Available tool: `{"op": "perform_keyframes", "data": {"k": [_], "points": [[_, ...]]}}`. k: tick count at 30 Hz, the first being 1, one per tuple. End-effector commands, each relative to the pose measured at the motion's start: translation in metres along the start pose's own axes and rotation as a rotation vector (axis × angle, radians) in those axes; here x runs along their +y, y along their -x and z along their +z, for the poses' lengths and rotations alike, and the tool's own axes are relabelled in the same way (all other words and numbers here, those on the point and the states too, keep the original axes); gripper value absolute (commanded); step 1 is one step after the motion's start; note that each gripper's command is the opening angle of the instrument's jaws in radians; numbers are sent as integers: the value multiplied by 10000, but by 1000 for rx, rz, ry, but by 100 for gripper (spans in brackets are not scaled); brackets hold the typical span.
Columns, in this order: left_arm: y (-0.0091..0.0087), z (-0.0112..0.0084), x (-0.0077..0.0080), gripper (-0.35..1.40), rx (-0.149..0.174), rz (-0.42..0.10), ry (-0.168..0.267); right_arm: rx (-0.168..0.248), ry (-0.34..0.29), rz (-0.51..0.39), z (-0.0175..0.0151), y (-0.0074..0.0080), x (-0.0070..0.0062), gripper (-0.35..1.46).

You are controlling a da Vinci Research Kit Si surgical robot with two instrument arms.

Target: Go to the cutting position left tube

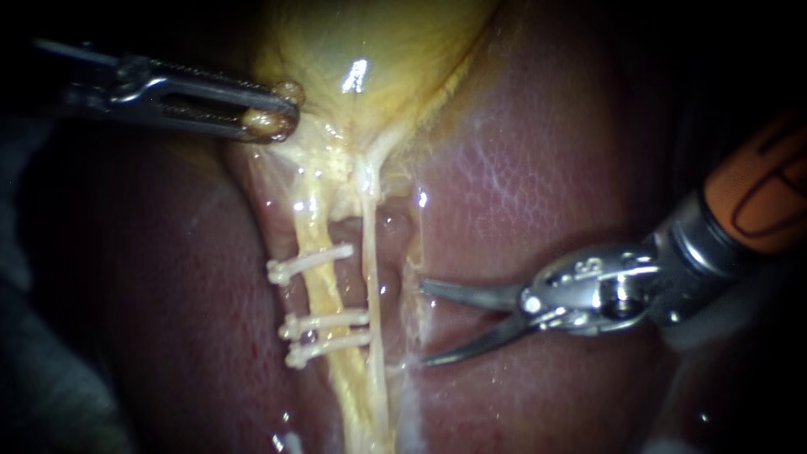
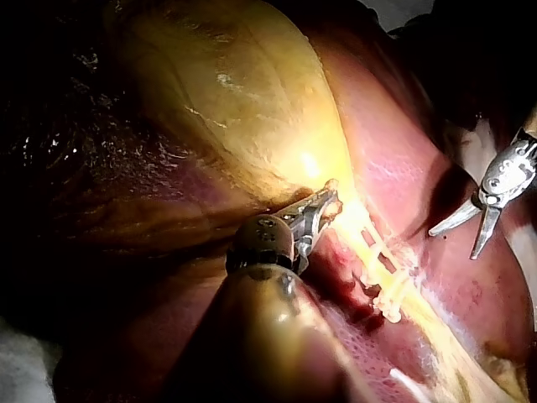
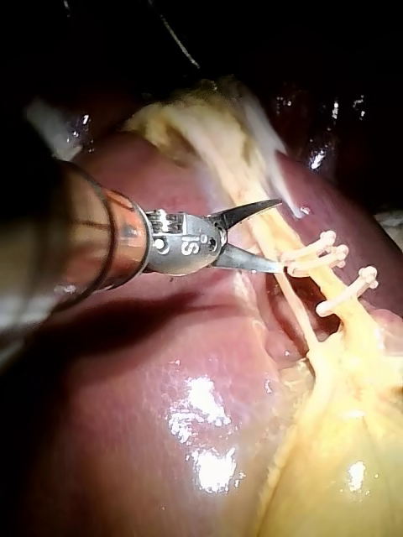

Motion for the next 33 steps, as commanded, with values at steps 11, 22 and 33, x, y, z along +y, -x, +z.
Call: {"op": "perform_keyframes", "data": {"k": [11, 22, 33], "points": [[0, 1, 1, -35, 1, -1, -1, -8, -6, 31, 25, -7, 26, 126], [0, 0, 1, -35, 1, -1, -1, -64, -38, 33, 65, 12, 42, 126], [0, 0, 2, -35, 1, -1, -1, -78, -63, 24, 86, 22, 61, 126]]}}
